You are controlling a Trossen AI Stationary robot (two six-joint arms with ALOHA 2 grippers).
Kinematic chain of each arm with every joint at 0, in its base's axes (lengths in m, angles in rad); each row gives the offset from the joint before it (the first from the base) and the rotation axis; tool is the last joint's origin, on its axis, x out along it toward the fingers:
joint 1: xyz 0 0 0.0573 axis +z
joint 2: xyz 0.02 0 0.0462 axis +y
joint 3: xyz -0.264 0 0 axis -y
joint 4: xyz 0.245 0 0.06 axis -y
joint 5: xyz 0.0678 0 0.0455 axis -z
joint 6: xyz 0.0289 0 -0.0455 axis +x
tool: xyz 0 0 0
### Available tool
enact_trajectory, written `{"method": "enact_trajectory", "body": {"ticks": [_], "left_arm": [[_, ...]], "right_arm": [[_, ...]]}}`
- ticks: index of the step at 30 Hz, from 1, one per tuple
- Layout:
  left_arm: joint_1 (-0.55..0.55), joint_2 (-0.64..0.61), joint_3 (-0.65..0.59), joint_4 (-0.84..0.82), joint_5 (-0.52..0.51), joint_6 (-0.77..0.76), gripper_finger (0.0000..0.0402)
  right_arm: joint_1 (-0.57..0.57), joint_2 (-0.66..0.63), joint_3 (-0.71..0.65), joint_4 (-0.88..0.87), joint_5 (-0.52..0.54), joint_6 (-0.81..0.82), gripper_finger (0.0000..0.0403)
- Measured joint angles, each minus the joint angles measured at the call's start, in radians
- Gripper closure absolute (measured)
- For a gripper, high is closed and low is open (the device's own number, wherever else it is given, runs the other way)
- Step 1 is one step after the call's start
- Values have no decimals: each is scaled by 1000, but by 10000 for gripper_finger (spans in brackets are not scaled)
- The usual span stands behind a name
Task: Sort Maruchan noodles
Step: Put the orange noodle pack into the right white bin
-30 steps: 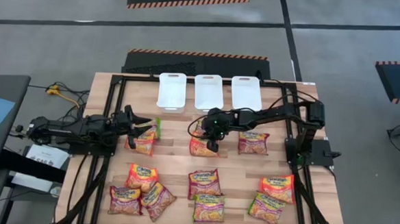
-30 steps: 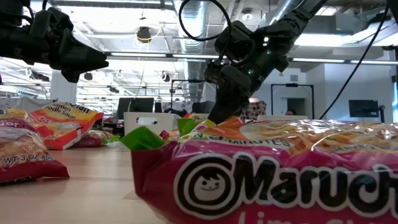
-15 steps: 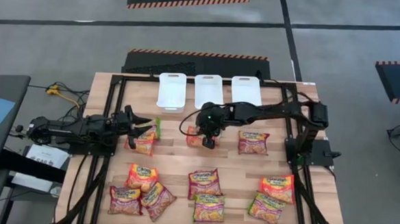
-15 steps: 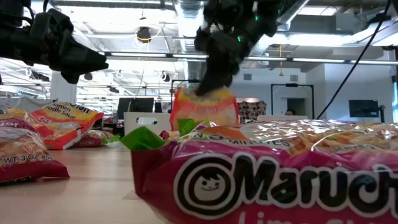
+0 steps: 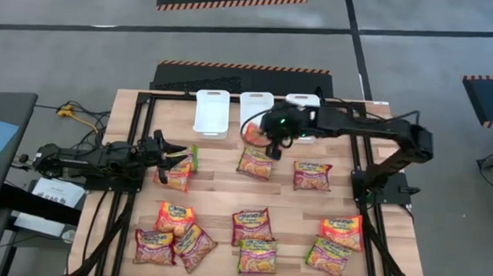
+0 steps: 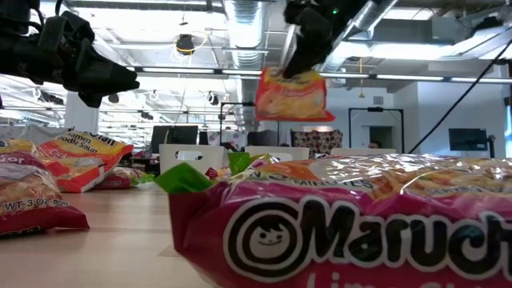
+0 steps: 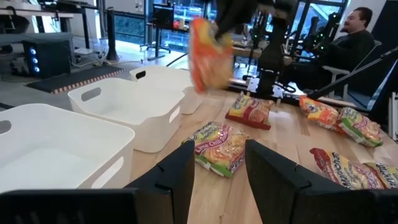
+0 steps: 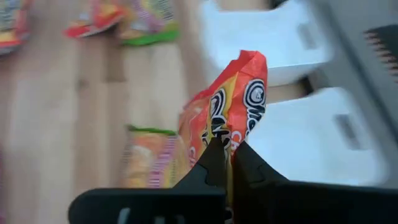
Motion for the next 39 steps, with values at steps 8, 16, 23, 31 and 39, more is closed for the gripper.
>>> {"method": "enact_trajectory", "body": {"ticks": [8, 16, 23, 31, 39], "left_arm": [[0, 0, 0, -1, -5, 0, 271], [0, 0, 0, 0, -5, 0, 271], [0, 0, 0, 1, -7, -2, 271], [0, 0, 0, 1, -10, -3, 271], [0, 0, 0, 1, -10, -3, 271]], "right_arm": [[-218, -107, 0, -87, 61, -161, 395], [-497, -83, -1, -140, -43, -353, 394], [-619, 42, -2, -139, -80, -429, 394], [-621, 155, -2, -137, -86, -458, 394], [-596, 197, -2, -92, -102, -454, 393]]}}
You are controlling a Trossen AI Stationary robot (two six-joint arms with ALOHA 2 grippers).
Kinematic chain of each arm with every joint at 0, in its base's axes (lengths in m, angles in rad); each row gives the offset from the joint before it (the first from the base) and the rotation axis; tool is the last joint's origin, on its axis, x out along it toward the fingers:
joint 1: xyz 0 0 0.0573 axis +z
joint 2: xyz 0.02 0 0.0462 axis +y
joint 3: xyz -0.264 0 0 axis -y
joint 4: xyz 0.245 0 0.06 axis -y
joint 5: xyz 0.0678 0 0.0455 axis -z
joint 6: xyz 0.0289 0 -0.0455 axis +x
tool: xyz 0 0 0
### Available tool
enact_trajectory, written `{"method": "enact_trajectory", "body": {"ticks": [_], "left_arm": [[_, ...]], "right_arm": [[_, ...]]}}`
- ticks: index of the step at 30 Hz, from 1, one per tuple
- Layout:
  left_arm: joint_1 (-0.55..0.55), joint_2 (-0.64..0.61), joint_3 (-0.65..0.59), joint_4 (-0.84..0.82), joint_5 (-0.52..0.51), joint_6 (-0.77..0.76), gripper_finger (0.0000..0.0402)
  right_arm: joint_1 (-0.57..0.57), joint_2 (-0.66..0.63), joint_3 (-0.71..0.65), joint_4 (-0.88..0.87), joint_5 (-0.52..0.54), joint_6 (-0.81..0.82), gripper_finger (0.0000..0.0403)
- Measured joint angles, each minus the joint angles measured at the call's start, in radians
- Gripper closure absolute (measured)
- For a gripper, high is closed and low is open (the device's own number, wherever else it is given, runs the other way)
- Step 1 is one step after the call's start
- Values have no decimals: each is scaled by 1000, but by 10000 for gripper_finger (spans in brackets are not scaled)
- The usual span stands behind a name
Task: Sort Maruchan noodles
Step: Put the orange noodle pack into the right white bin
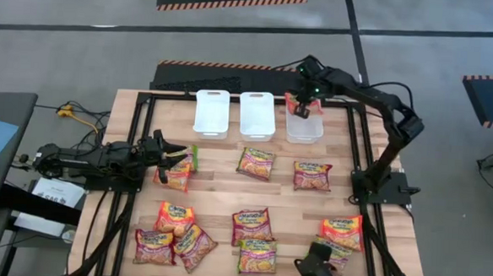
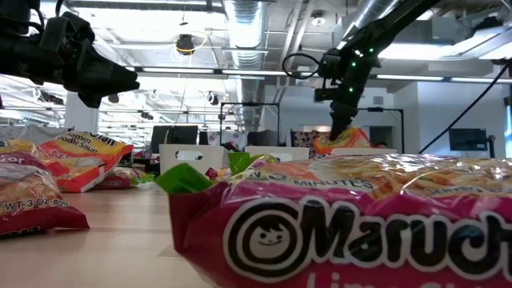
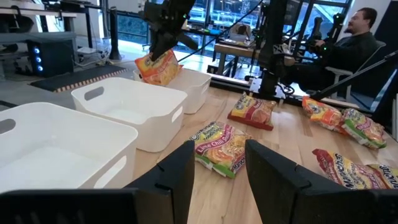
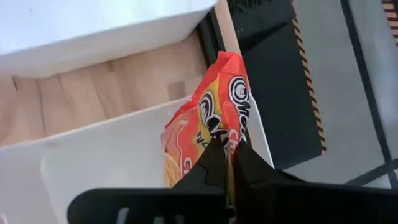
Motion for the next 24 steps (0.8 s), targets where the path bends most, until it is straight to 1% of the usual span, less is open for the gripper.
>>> {"method": "enact_trajectory", "body": {"ticks": [3, 9, 13, 20, 24], "left_arm": [[0, 0, 0, 0, 0, 0, 271], [0, 0, 0, 0, 0, 0, 271], [0, 0, 0, 0, 1, 0, 271], [0, 0, 0, -1, 1, 0, 271], [0, 0, 0, -1, 1, 0, 271]], "right_arm": [[10, 0, 0, 44, 1, 0, 393], [-7, 0, 0, 34, 5, 19, 393], [-22, 0, 0, 30, 30, 18, 391], [-40, 0, 0, 3, 26, 18, 358], [-37, 0, -4, 2, 22, 12, 351]]}}
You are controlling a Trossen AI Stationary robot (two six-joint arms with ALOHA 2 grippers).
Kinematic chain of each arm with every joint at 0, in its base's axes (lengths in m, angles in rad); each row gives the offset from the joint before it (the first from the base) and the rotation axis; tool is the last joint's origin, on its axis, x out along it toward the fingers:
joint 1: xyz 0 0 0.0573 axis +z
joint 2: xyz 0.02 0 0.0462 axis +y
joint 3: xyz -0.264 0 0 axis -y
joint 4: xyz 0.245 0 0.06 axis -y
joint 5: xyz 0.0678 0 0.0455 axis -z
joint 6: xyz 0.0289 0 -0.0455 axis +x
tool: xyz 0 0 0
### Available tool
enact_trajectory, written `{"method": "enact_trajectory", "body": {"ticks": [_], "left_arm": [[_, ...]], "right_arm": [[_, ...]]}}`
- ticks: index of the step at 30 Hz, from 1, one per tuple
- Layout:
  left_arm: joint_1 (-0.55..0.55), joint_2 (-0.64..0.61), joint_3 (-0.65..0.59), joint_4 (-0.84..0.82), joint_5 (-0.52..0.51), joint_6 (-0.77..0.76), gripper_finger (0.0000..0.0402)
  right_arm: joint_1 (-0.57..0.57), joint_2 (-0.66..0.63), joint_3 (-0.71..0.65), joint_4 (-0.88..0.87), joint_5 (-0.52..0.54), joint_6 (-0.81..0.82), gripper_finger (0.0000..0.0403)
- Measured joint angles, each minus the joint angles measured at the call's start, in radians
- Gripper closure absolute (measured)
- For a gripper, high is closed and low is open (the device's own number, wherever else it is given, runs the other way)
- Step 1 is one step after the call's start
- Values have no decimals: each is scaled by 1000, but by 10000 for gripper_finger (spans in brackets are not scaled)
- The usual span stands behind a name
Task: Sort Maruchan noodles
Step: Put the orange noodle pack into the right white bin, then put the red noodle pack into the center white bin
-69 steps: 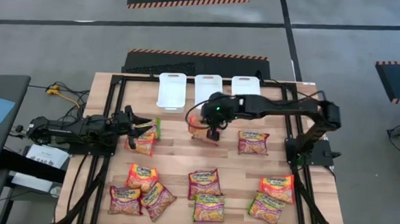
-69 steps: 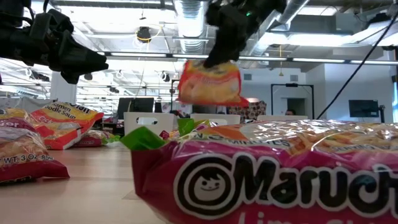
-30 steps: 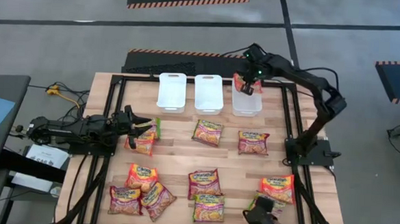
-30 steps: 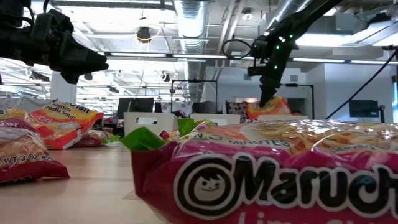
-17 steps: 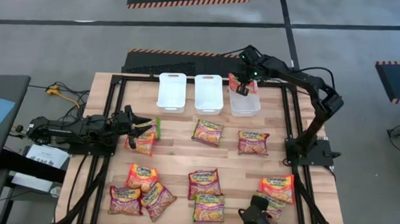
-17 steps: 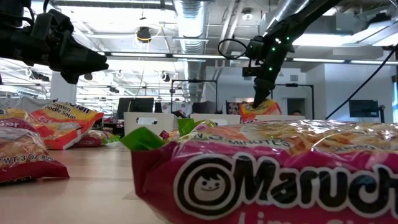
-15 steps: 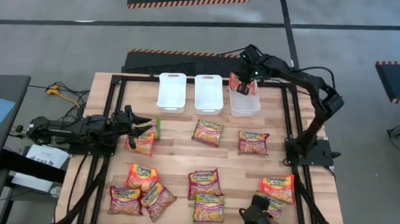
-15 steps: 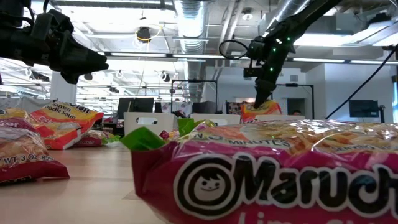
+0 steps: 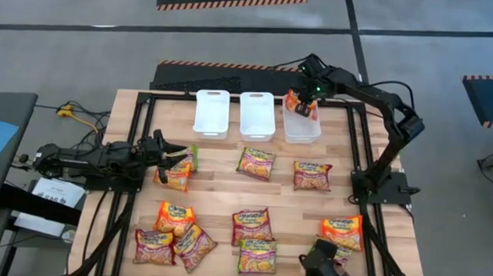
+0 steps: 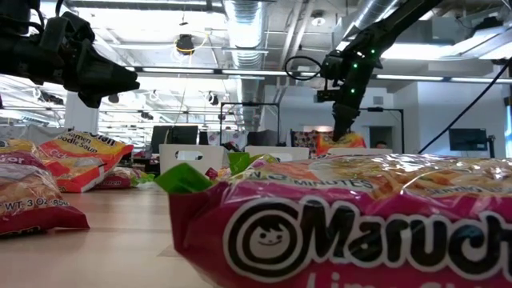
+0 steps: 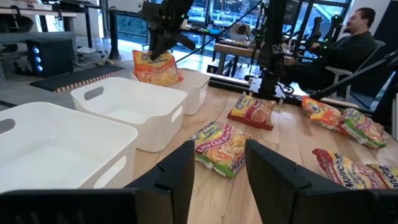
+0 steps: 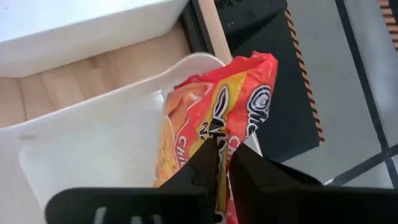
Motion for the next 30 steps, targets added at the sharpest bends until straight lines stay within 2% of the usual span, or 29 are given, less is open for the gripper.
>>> {"method": "enact_trajectory", "body": {"ticks": [12, 24, 30], "left_arm": [[0, 0, 0, 0, 3, 0, 271], [0, 0, 0, 0, 2, 0, 271], [0, 0, 0, -6, 11, 22, 271]], "right_arm": [[1, 0, -2, 4, 6, -15, 340], [22, -1, -2, 2, 58, -39, 257], [45, -1, -2, 3, 119, -39, 235]]}}
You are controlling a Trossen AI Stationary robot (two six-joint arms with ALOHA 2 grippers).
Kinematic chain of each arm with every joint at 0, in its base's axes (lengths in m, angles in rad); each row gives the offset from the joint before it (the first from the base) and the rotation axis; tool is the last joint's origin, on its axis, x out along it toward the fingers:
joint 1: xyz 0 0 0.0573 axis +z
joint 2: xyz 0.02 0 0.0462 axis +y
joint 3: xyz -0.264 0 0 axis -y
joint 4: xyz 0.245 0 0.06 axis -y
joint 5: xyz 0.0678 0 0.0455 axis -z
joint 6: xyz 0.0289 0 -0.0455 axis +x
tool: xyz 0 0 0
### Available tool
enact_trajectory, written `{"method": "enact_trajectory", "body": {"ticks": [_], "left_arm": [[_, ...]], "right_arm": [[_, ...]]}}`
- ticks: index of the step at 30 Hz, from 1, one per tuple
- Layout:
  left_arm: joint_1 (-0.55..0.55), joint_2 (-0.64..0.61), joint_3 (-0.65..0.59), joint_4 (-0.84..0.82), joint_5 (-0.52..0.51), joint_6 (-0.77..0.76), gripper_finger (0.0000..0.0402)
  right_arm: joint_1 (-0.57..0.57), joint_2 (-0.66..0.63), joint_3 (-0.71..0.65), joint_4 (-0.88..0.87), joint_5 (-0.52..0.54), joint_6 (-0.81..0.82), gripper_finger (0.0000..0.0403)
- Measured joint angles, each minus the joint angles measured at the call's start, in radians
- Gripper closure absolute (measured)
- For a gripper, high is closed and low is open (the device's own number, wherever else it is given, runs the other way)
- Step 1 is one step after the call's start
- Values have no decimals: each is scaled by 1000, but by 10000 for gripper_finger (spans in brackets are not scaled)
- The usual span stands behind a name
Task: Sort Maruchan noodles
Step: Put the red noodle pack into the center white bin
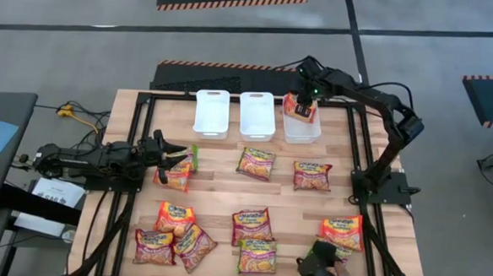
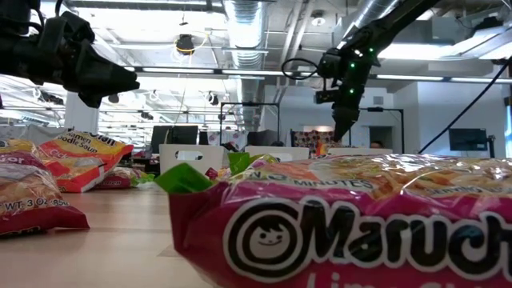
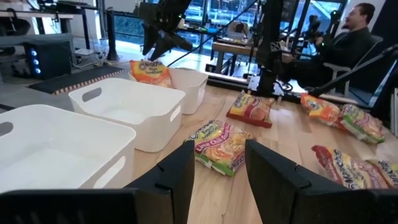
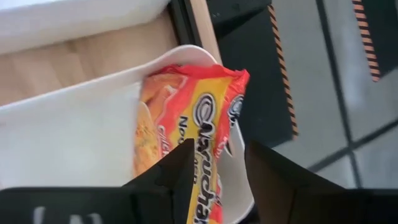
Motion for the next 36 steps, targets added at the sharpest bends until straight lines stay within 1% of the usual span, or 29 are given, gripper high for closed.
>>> {"method": "enact_trajectory", "body": {"ticks": [5, 12, 15, 20, 26, 33, 36], "left_arm": [[0, 0, 0, -28, 2, 30, 271], [0, 0, 0, -23, 1, 31, 271], [0, 0, 9, 21, 11, 47, 271], [0, 0, 85, 69, 84, 146, 271], [0, 0, 134, 208, 203, 337, 271], [0, 0, 178, 233, 177, 428, 271], [0, 0, 179, 276, 178, 493, 267]], "right_arm": [[39, -12, 0, -2, 90, 0, 233], [105, -70, -1, -18, 136, 0, 233], [141, -110, -1, -21, 172, 14, 233], [199, -187, -1, -43, 179, 91, 233], [283, -259, 0, -49, 179, 182, 233], [400, -316, 0, -49, 181, 257, 233], [448, -331, 0, -49, 194, 284, 232]]}}
